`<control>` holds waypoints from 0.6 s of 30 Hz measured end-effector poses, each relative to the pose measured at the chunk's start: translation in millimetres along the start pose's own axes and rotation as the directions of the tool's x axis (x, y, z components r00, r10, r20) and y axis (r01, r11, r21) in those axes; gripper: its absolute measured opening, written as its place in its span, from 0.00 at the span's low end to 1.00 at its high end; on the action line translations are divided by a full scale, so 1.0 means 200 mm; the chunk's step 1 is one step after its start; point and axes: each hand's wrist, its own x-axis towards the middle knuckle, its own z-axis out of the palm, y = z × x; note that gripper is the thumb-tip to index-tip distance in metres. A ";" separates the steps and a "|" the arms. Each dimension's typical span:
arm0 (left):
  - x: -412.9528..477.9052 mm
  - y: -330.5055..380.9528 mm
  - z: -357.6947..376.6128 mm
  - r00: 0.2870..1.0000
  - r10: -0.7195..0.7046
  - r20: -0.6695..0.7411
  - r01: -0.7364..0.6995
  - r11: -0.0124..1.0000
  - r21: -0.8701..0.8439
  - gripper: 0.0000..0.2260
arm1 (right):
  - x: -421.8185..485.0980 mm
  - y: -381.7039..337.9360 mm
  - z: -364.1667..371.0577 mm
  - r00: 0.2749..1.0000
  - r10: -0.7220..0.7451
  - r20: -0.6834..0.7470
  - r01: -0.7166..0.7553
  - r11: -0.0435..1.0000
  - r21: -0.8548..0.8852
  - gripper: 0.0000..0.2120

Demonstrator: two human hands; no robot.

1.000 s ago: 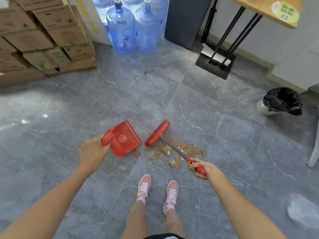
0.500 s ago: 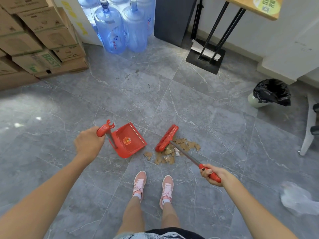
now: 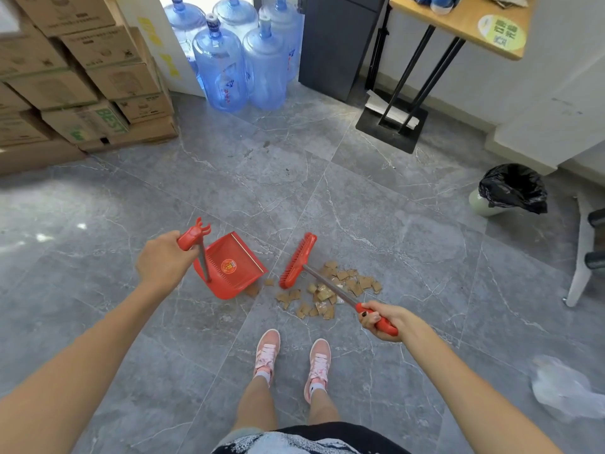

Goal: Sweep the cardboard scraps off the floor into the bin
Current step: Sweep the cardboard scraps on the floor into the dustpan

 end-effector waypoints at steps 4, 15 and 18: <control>0.06 -0.06 -0.06 0.999 0.032 0.004 -0.032 0.999 0.016 0.19 | 0.01 0.08 0.19 0.999 0.020 0.030 -0.017 0.996 -0.088 0.09; 0.07 -0.35 -0.09 0.998 0.031 -0.052 -0.025 0.993 0.112 0.21 | 0.16 0.23 0.64 0.992 0.097 0.076 -0.075 0.965 -0.251 0.11; 0.07 -0.41 -0.09 0.999 0.030 -0.034 -0.025 0.991 0.132 0.20 | 0.23 0.26 0.67 0.992 0.113 0.057 -0.092 0.954 -0.287 0.11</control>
